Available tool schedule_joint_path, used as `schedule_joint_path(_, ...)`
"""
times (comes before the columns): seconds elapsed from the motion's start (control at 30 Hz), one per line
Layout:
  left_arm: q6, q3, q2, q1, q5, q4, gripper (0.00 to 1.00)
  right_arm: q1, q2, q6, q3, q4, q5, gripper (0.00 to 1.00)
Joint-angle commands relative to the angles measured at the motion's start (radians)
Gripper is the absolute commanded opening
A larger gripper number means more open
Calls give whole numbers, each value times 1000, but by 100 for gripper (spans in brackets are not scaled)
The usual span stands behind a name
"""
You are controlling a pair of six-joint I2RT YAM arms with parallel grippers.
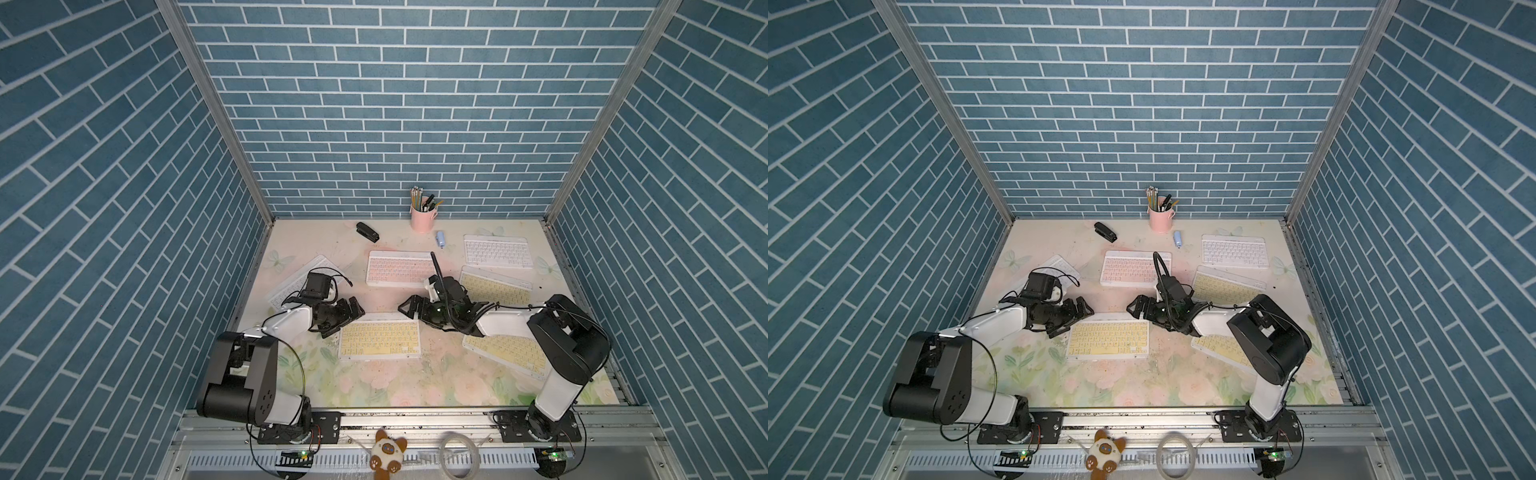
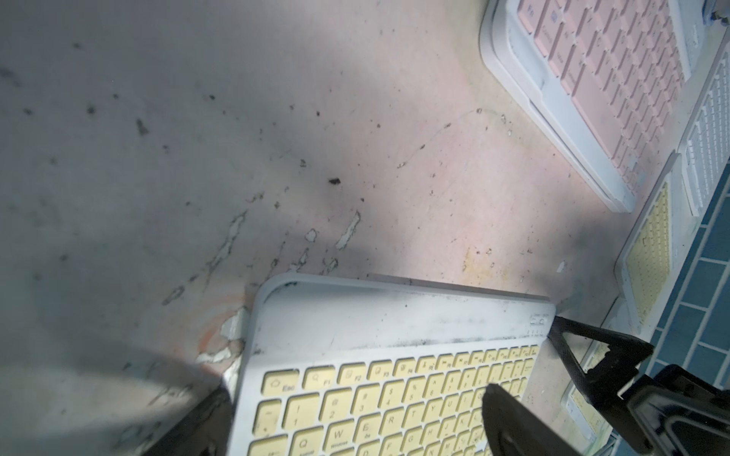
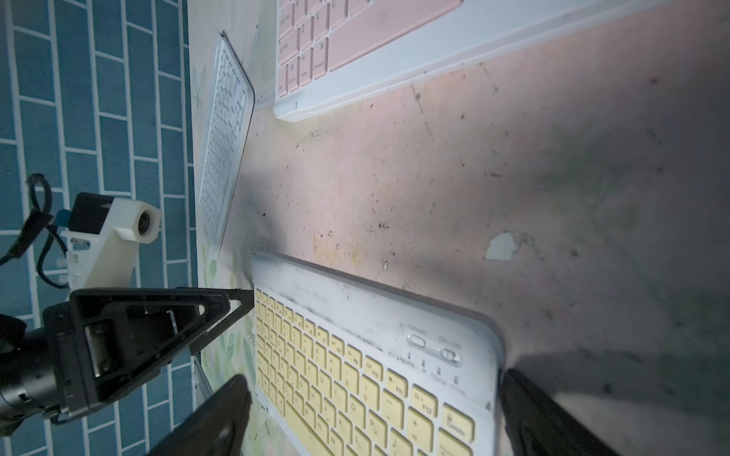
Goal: Stack the numeric keypads
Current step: Pick up the numeric keypad from the center of the board.
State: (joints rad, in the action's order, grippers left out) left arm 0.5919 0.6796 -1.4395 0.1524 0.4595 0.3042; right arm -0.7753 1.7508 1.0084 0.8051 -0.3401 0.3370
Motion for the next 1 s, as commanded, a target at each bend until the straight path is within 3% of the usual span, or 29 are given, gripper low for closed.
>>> schedule_joint_path(0.0,17,-54,-38,9,41,31,100,0,7,67,9,-39,-28,99)
schedule_joint_path(0.63,23,-78,-35,9,85,-14,100,20,52,113,-10,-165,-17,98)
schedule_joint_path(0.97,29,-80,-59,9,94,-46,99,18,52,118,-71,-345,51,97)
